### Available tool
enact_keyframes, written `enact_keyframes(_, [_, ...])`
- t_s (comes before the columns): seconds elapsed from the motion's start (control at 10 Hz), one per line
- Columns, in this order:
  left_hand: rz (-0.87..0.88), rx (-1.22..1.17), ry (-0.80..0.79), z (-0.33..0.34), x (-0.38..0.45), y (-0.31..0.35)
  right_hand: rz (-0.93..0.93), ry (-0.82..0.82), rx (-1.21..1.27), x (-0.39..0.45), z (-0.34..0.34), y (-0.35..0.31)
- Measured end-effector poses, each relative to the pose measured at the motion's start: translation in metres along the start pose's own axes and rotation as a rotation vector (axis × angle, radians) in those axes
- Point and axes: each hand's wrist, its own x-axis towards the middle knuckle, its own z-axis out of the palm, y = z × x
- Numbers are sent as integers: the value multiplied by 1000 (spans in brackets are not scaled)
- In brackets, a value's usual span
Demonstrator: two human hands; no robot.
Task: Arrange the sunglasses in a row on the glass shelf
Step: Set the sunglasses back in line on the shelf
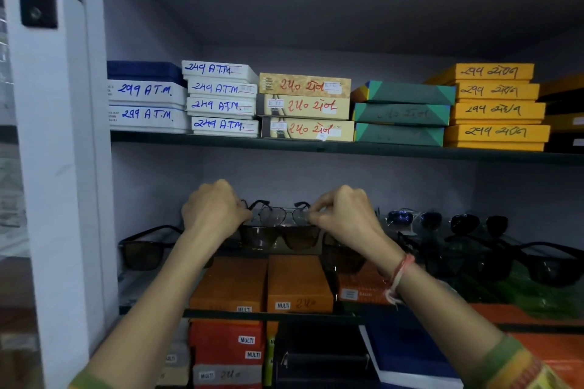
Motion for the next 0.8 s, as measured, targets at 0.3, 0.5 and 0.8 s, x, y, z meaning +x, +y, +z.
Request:
enact_keyframes(0.3, [-93,107,-160,9,9,-8,81,-118,-32,8,31,-1])
enact_keyframes(0.5, [-115,198,-172,15,10,-8,123,-166,-88,7,41,2])
enact_keyframes(0.8, [-57,166,-114,11,-8,-3,92,-124,36,-10,9,-4])
